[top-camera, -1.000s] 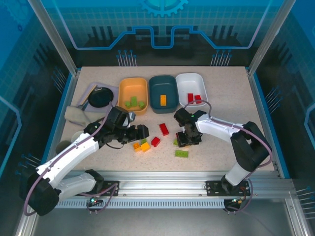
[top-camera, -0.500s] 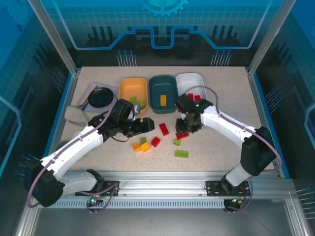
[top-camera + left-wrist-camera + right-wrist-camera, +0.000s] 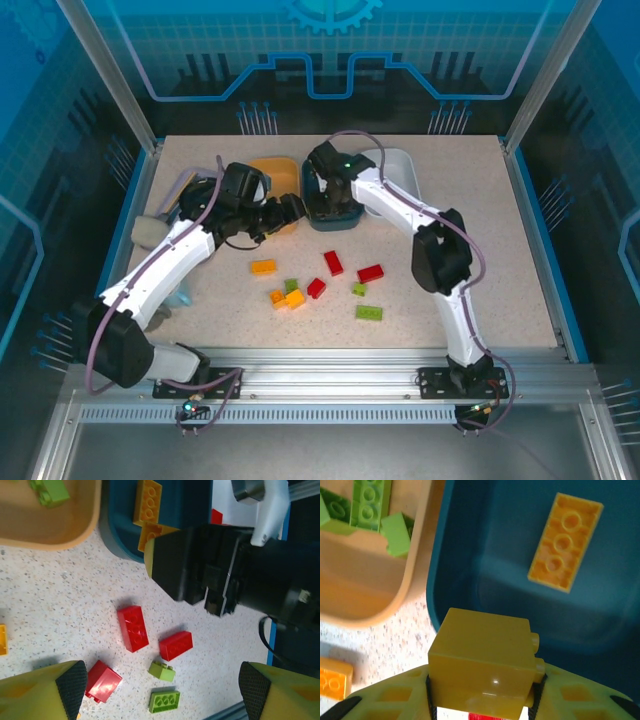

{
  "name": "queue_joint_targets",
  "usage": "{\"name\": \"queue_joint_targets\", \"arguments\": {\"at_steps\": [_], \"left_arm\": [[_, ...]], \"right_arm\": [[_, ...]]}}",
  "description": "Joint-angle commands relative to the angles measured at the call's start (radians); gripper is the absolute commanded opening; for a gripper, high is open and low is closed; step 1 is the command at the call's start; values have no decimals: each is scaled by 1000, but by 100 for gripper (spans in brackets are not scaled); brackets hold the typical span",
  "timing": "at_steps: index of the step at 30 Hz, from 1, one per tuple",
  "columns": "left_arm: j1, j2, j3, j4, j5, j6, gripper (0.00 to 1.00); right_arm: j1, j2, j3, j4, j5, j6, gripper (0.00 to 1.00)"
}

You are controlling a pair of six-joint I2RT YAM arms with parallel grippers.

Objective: Sort the legos into containers by color

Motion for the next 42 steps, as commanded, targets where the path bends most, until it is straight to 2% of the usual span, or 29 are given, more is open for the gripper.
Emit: {"name": "queue_joint_targets", "arguments": {"at_steps": [1,10,15,22,29,36,39,42], "left_arm": [[21,1,19,12,-5,-15,83],[29,-18,14,3,-3,-15,83],[29,-20,5,-5,3,-10,83],[29,-22,-13,-8,7,-17,83],[27,-30,-17,-16,8,-18,83],[14,-50,-35,-35,9,9,83],[2,-58,-45,-49,5,22,83],[-14,-64,-49,-71,1,41,82]], "right_arm": [[-39,72,121,-8,-129,-112,36],[-128,137,146,21,-303,-412,37],[-146,176,207,4,-331,-492,41],[-141,229,248,4,-326,-478,43],[-140,235,261,-5,-309,-445,56],[-129,141,289,-5,-287,-433,66],[-128,76,261,7,-264,-404,65],[-129,-46,161,70,-244,-353,63]]}}
